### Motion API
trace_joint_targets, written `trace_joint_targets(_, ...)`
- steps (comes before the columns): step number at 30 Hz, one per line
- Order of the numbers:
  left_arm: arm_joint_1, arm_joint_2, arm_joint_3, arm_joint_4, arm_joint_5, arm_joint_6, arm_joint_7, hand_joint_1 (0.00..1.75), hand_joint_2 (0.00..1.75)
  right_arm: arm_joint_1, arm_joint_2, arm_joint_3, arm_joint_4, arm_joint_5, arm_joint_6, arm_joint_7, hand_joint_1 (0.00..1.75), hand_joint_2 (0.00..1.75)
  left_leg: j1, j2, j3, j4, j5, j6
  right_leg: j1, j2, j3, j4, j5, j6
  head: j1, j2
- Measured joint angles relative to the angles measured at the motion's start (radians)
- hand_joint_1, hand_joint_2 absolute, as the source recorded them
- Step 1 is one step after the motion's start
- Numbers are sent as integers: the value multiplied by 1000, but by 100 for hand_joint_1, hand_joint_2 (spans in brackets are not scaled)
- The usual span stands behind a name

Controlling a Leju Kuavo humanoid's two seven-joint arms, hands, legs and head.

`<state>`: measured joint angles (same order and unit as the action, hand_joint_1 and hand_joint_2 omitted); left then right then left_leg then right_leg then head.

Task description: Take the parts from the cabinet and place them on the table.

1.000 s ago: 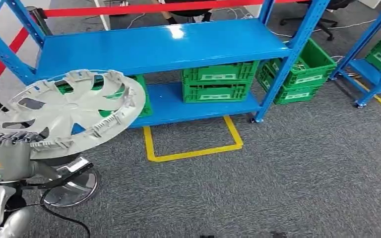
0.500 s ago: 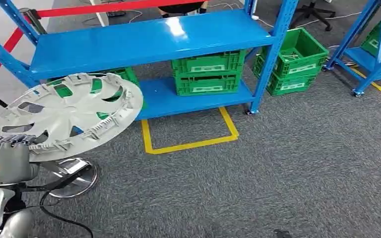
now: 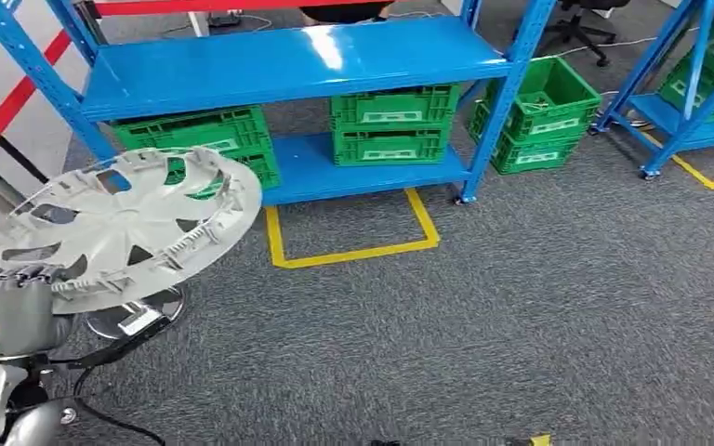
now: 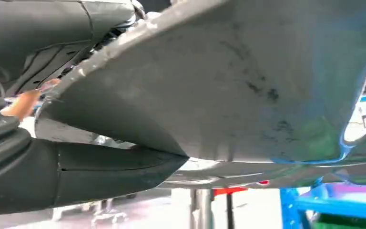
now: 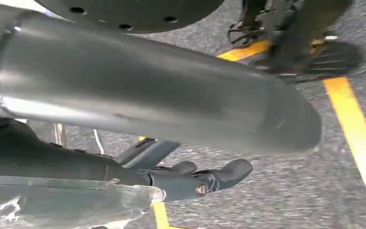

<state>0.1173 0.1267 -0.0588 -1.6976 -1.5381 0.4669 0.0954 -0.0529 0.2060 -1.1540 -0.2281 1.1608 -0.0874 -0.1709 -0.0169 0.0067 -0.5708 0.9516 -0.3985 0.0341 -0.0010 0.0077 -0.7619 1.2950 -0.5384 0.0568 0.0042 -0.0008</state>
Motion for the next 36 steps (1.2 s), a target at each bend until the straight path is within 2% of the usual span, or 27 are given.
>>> trace_joint_targets(1,1,-2,3,2,0,0,0,175,175,-1,0,0,0,0,0,-1,0,0,2,1,-22,1,17,-3,-2,0,12,36,29,4,0,0)
trace_joint_targets(2,2,-3,3,3,0,1,0,175,175,-1,0,0,0,0,0,-1,0,0,4,2,-45,3,34,-7,-3,0,44,30,77,8,-1,0)
trace_joint_targets(3,2,-4,4,4,0,1,0,175,175,-2,0,0,0,0,0,-2,0,0,8,2,-65,7,47,-12,-5,0,92,-7,115,13,0,0)
trace_joint_targets(4,2,-4,4,5,0,1,0,175,175,-2,0,0,0,0,0,-2,0,0,12,1,-86,14,61,-19,-8,0,166,-85,120,17,0,0)
trace_joint_targets(5,3,-4,5,5,0,1,0,175,175,-9,0,0,0,0,0,-2,0,0,10,-1,-100,24,73,-28,-10,2,245,-194,45,27,1,0)
trace_joint_targets(6,3,-4,8,5,0,1,-1,175,175,-13,0,0,-1,2,0,-3,0,0,9,0,-109,33,81,-34,-3,6,305,-309,-2,10,1,0)
trace_joint_targets(7,5,-5,10,5,0,1,-1,175,175,-12,0,0,0,3,0,-3,0,0,9,-1,-102,22,96,-35,-2,7,276,-286,12,-9,-6,0)
trace_joint_targets(9,3,-5,12,6,4,2,-3,175,175,-14,0,0,0,5,1,-7,0,0,13,-2,-106,15,114,-43,2,8,270,-284,16,-25,-2,0)
trace_joint_targets(10,2,-5,13,6,11,1,-8,175,175,-12,0,0,0,7,1,-7,0,0,15,-3,-111,16,117,-48,-5,2,261,-287,29,-39,-2,0)
trace_joint_targets(11,2,-5,18,6,18,1,-10,175,175,-12,0,0,0,10,1,-8,0,0,16,-5,-118,32,74,-55,-5,1,251,-287,38,-46,-3,0)
trace_joint_targets(12,1,-2,24,7,27,1,-13,175,175,-14,0,0,0,11,0,-8,0,0,17,-5,-128,74,11,-62,-6,0,238,-288,51,-53,-10,0)
trace_joint_targets(14,-3,4,34,8,45,1,-19,175,175,-15,0,0,0,12,0,-8,0,0,19,-4,-164,227,-108,-70,-8,1,217,-287,79,-54,-15,0)
trace_joint_targets(15,-5,6,37,10,50,2,-21,175,175,-14,0,0,0,12,0,-8,0,0,20,-4,-179,300,-135,-72,-8,0,202,-286,91,-53,-14,0)
trace_joint_targets(16,-7,7,43,11,56,2,-27,175,175,-14,0,0,0,12,0,-8,0,0,21,-4,-182,349,-138,-72,-8,0,188,-285,101,-52,-15,0)
trace_joint_targets(17,-7,10,48,12,61,2,-31,175,175,-14,0,0,0,12,0,-9,0,0,21,-4,-165,350,-118,-71,-9,0,175,-285,111,-49,-15,0)
trace_joint_targets(18,-8,12,51,12,64,2,-34,175,175,-15,0,0,0,12,0,-10,0,0,21,-4,-122,301,-88,-68,-9,0,163,-285,119,-45,-15,0)
trace_joint_targets(19,-10,14,53,12,65,2,-34,175,175,-15,0,0,0,12,0,-10,0,0,21,-4,-59,214,-63,-64,-10,1,156,-285,127,-42,-15,0)
trace_joint_targets(20,-13,16,55,12,66,2,-34,175,175,-16,0,0,0,13,0,-10,0,0,21,-4,10,116,-55,-61,-11,1,153,-285,132,-37,-15,0)
trace_joint_targets(21,-17,18,56,12,66,2,-35,175,175,-16,0,0,0,14,0,-11,0,0,19,-5,67,42,-67,-58,-7,1,149,-284,136,-31,-17,0)
trace_joint_targets(25,-22,22,60,12,67,3,-36,175,175,-16,0,0,0,15,0,-11,0,0,10,-7,57,19,-63,-42,-10,1,144,-296,163,-7,-17,0)
trace_joint_targets(26,-21,23,60,12,76,3,-38,175,175,-15,0,0,0,15,0,-11,0,0,15,-7,59,8,-58,-46,-7,1,141,-297,157,-14,-21,0)
trace_joint_targets(27,-24,22,60,13,90,3,-41,175,175,-16,0,0,0,15,0,-11,0,0,17,-8,54,8,-53,-55,-4,0,132,-305,145,-56,-14,0)
trace_joint_targets(28,-24,22,61,14,112,2,-47,175,175,-16,0,0,0,16,0,-11,0,0,16,-8,52,8,-51,-51,-1,0,131,-306,153,-72,-12,0)
trace_joint_targets(30,-24,21,67,14,161,-7,-63,175,175,-16,0,0,0,17,0,-11,0,0,13,-8,51,8,-46,-42,-1,1,130,-310,171,-98,-11,0)
trace_joint_targets(31,-24,19,73,15,185,-14,-73,175,175,-16,0,0,0,17,0,-11,0,0,11,-8,49,9,-43,-38,-1,1,130,-313,173,-101,-12,0)
trace_joint_targets(33,-24,18,77,15,209,-23,-83,175,175,-16,0,0,0,18,1,-9,0,0,8,-8,44,10,-39,-32,-5,1,130,-319,187,-80,-11,0)
trace_joint_targets(36,-25,16,85,17,237,-34,-92,175,175,-16,0,0,0,19,1,-7,0,0,5,-8,30,14,-34,-26,-12,1,134,-328,207,-18,-12,0)
